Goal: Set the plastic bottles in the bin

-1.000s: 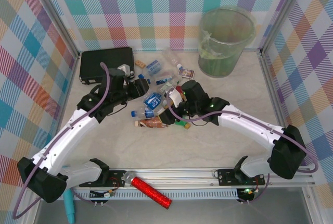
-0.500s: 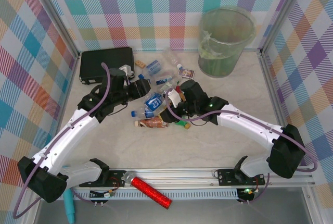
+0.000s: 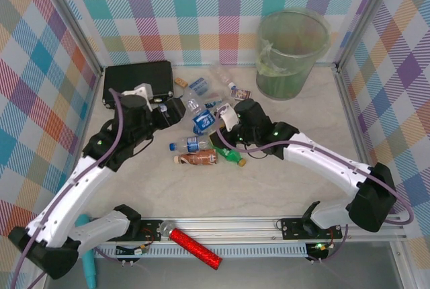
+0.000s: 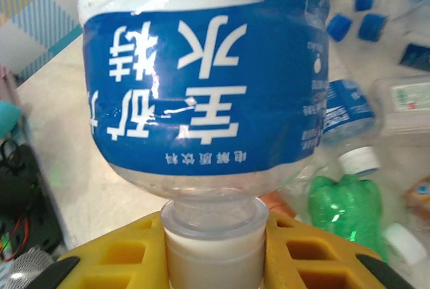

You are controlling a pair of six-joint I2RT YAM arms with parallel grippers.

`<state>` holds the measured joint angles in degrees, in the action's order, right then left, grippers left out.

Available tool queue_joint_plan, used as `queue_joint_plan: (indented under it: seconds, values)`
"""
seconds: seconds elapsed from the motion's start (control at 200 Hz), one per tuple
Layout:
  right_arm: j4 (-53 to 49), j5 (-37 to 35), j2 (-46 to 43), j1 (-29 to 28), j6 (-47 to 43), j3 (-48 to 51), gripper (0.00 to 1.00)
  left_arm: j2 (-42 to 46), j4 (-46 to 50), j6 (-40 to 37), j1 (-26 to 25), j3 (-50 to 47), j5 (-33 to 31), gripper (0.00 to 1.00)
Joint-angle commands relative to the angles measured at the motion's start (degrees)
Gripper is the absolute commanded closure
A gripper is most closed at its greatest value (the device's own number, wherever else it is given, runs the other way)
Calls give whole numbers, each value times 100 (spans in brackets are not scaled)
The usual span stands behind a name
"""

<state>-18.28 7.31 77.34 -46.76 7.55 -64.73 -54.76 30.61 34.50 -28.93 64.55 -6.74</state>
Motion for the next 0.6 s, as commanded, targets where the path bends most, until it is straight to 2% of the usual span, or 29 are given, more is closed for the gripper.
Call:
queue_joint_plan:
  seconds: [0.0, 0.19, 0.3, 0.44, 0.595]
  values:
    - [-189, -615, -232, 309, 212, -348, 77, 456, 208, -215, 90, -206, -566, 0]
    - [-399, -861, -379, 1234, 516, -750, 78, 928, 354, -299, 94, -496, -741, 0]
    - [-544, -1290, -354, 1611, 472, -1126, 78, 1105, 356, -345, 94, -670, -717, 0]
    - [-750, -1927, -133, 2105, 378, -1796, 78, 1218, 363, -408, 89, -827, -605, 1]
    - [-1031, -2129, 321, 2723, 537, -2549, 78, 1290, 402, -418, 92, -984, -480, 0]
